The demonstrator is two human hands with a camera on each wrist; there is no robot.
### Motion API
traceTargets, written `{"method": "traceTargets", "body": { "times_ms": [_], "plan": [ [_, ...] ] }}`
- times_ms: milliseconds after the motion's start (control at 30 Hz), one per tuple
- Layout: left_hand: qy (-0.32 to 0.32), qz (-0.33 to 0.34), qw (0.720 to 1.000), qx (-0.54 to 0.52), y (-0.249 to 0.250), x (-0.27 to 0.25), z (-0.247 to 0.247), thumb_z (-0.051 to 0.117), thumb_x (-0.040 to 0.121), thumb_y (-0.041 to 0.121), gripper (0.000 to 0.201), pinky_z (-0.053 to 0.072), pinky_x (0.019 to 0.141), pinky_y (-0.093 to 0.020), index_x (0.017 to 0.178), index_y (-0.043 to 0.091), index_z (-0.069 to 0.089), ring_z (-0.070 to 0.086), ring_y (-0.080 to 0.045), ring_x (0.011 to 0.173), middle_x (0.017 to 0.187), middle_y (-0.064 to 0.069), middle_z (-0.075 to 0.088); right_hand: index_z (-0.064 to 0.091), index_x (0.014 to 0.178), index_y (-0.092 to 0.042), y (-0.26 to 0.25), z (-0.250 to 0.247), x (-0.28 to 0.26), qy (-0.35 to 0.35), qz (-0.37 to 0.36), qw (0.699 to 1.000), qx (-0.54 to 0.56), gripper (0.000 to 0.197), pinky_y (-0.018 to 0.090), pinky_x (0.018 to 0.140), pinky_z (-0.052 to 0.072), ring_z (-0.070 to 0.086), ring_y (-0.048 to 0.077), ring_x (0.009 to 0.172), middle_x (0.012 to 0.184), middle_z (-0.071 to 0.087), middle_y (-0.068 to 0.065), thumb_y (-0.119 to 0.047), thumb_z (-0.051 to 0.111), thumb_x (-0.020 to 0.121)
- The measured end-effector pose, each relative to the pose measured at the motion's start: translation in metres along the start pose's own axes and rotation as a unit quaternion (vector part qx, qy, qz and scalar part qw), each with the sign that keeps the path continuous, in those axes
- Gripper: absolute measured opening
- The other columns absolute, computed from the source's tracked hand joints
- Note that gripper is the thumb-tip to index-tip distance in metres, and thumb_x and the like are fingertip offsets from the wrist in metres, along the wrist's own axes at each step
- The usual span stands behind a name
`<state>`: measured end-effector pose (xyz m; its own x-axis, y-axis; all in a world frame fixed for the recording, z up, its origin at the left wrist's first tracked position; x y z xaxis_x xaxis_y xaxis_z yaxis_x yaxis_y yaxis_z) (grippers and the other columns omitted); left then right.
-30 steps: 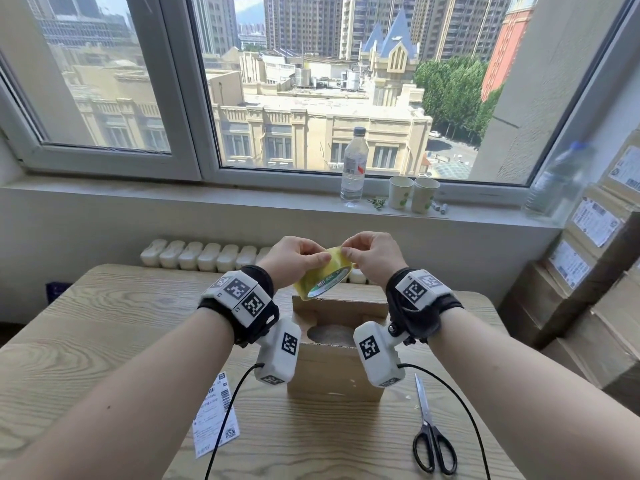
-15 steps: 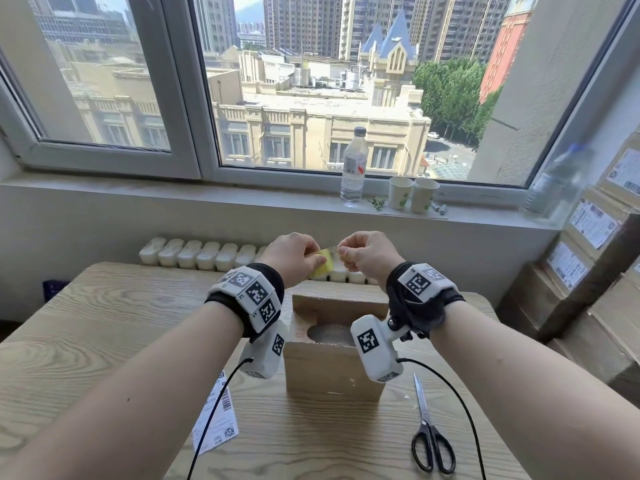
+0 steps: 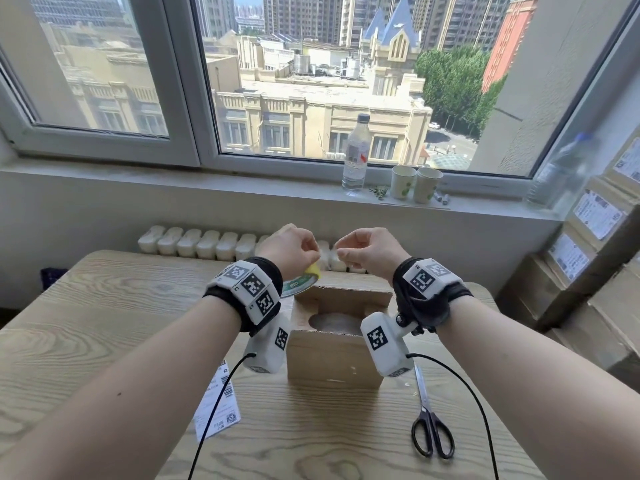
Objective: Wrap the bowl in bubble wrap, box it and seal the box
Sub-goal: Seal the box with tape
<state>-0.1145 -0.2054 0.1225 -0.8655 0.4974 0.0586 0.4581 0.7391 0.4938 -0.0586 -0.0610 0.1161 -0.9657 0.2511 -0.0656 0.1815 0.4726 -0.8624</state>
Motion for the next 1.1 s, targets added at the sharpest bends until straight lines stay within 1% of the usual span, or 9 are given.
{"method": "traceTargets", "body": {
  "times_ms": [100,233,333,433,567,700,833,900,1100],
  "plan": [
    [-0.012,-0.017,0.999,0.028,-0.01,0.0,0.006,0.061,0.087,0.03,0.009,0.047,0.089,-0.034,0.078,0.026,0.061,0.056,-0.019,0.096,0.101,0.002,0.053,0.063,0.112,-0.02,0.017,0.002,0.003,-0.019,0.028,0.992,-0.123,0.035,0.032,0.094,0.05,0.063,0.016,0.1,0.11,0.067,0.002,-0.029,0.076,0.08],
    [-0.029,-0.016,0.998,0.047,-0.016,-0.003,0.013,0.06,0.086,0.028,0.01,0.049,0.083,-0.031,0.077,0.025,0.063,0.058,-0.019,0.094,0.101,0.001,0.058,0.045,0.141,-0.018,0.034,0.017,-0.003,-0.101,0.049,0.955,-0.276,0.079,0.028,0.109,0.033,0.043,0.018,0.133,0.146,0.046,0.0,-0.044,0.077,0.074],
    [-0.047,-0.02,0.998,0.039,-0.019,-0.005,0.019,0.06,0.087,0.028,0.012,0.05,0.083,-0.032,0.075,0.025,0.062,0.058,-0.017,0.093,0.099,0.002,0.06,0.031,0.148,-0.021,0.057,0.037,-0.011,-0.223,0.088,0.901,-0.362,0.104,0.037,0.111,0.034,0.039,0.019,0.136,0.151,0.037,-0.001,-0.055,0.081,0.063],
    [-0.06,-0.019,0.998,0.028,-0.021,-0.005,0.022,0.06,0.087,0.027,0.011,0.052,0.083,-0.033,0.077,0.024,0.064,0.059,-0.016,0.092,0.099,0.002,0.062,0.026,0.149,-0.022,0.067,0.042,-0.011,-0.237,0.076,0.869,-0.428,0.107,0.039,0.111,0.034,0.038,0.02,0.136,0.151,0.037,-0.001,-0.045,0.085,0.063],
    [-0.089,-0.014,0.995,0.034,-0.021,-0.003,0.029,0.062,0.086,0.031,0.01,0.054,0.081,-0.032,0.082,0.023,0.067,0.061,-0.014,0.087,0.092,0.004,0.063,0.036,0.145,-0.019,0.072,0.033,0.001,-0.186,0.087,0.881,-0.426,0.093,0.035,0.102,0.043,0.047,0.022,0.129,0.143,0.047,0.003,-0.029,0.085,0.067],
    [-0.1,-0.014,0.994,0.046,-0.021,0.0,0.035,0.065,0.085,0.035,0.013,0.052,0.075,-0.028,0.077,0.025,0.064,0.061,-0.014,0.083,0.089,0.004,0.066,0.067,0.114,-0.018,0.094,0.036,0.0,-0.194,0.089,0.87,-0.445,0.046,0.027,0.078,0.051,0.063,0.02,0.101,0.113,0.067,0.001,-0.021,0.081,0.071],
    [-0.132,-0.015,0.99,0.056,-0.017,0.004,0.049,0.066,0.085,0.035,0.013,0.054,0.078,-0.03,0.079,0.023,0.065,0.063,-0.015,0.084,0.09,0.002,0.068,0.072,0.089,-0.023,0.119,0.026,-0.002,-0.139,0.112,0.908,-0.38,0.019,0.024,0.074,0.05,0.063,0.016,0.088,0.093,0.068,-0.004,-0.019,0.079,0.073],
    [-0.148,-0.013,0.987,0.064,-0.012,0.007,0.059,0.065,0.085,0.034,0.013,0.053,0.077,-0.029,0.082,0.021,0.067,0.063,-0.015,0.084,0.089,0.002,0.068,0.065,0.075,-0.028,0.128,0.018,-0.003,-0.115,0.124,0.917,-0.362,0.018,0.025,0.076,0.052,0.061,0.014,0.086,0.083,0.063,-0.008,-0.017,0.078,0.073],
    [-0.203,0.006,0.974,0.106,0.015,0.023,0.093,0.065,0.085,0.035,0.013,0.054,0.076,-0.03,0.082,0.022,0.066,0.065,-0.016,0.086,0.089,0.002,0.069,0.059,0.066,-0.027,0.144,0.008,-0.002,-0.105,0.142,0.934,-0.31,0.025,0.022,0.07,0.045,0.058,0.012,0.083,0.084,0.062,-0.005,-0.016,0.081,0.072]
  ]
}}
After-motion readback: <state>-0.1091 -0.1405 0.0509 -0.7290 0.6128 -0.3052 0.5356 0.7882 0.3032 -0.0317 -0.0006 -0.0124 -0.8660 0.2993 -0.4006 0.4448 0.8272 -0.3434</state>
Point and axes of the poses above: each hand's wrist, its own x-axis towards the middle knuckle, its own z-axis out of the palm, y = z × x, the point moved 6 cm from there along x, towards the middle knuckle
